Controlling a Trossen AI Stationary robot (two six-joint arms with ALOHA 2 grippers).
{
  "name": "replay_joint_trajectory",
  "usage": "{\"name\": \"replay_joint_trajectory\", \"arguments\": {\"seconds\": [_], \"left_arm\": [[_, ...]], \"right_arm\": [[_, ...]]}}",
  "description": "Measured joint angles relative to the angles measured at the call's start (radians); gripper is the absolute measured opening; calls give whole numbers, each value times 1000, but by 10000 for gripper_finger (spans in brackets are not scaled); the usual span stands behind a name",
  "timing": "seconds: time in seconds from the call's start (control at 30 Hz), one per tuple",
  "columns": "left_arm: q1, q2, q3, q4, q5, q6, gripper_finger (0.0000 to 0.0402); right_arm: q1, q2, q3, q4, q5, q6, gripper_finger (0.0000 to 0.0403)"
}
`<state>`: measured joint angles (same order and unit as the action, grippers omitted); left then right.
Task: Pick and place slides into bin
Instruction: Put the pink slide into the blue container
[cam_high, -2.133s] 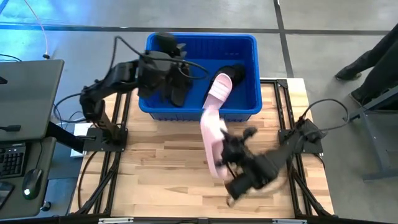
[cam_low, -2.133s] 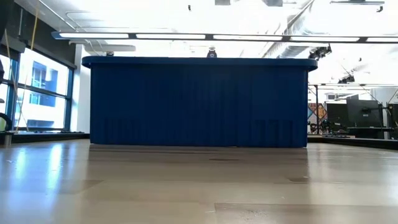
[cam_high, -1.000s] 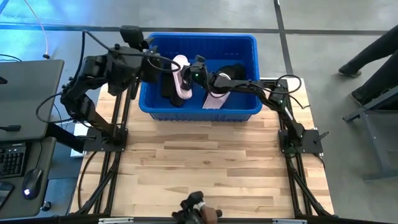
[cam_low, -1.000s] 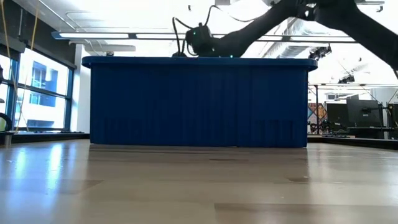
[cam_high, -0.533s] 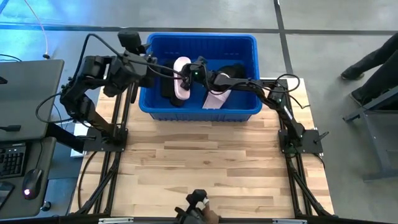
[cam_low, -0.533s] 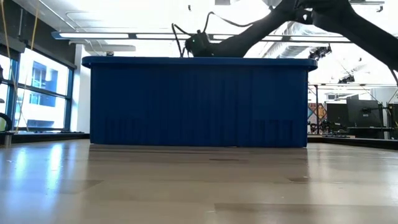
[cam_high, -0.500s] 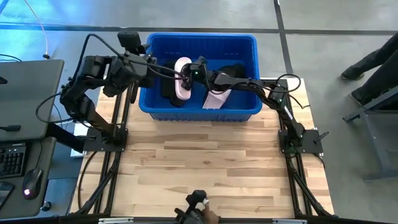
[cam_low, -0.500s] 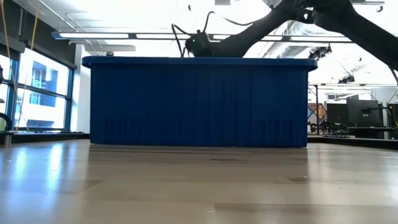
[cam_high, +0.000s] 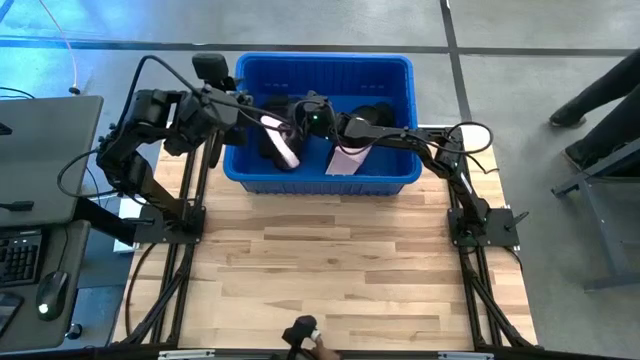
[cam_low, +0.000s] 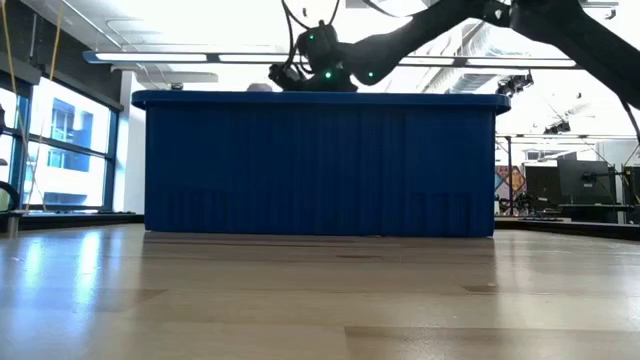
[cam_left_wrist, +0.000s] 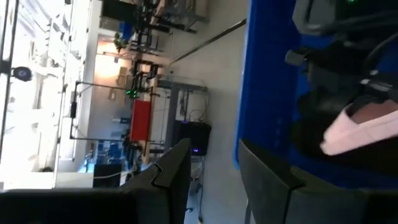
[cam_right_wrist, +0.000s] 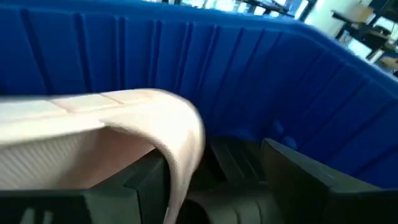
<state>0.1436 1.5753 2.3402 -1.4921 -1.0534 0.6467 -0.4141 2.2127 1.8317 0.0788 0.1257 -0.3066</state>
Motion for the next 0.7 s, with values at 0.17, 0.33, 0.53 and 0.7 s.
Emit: {"name": "replay_joint_trajectory", "arguments": {"seconds": [0.17, 0.33, 0.53, 0.7], "left_arm": [[-1, 0, 0, 0, 8, -2, 124], [-1, 0, 0, 0, 14, 0, 124], [0, 0, 0, 1, 14, 0, 124], [0, 0, 0, 1, 14, -1, 124]], "right_arm": [[-2, 0, 1, -69, 126, 15, 217], [-17, 0, 1, 45, 95, -24, 212], [-32, 4, 3, 328, -130, 59, 211], [-38, 20, 2, 161, -34, -20, 211]]}}
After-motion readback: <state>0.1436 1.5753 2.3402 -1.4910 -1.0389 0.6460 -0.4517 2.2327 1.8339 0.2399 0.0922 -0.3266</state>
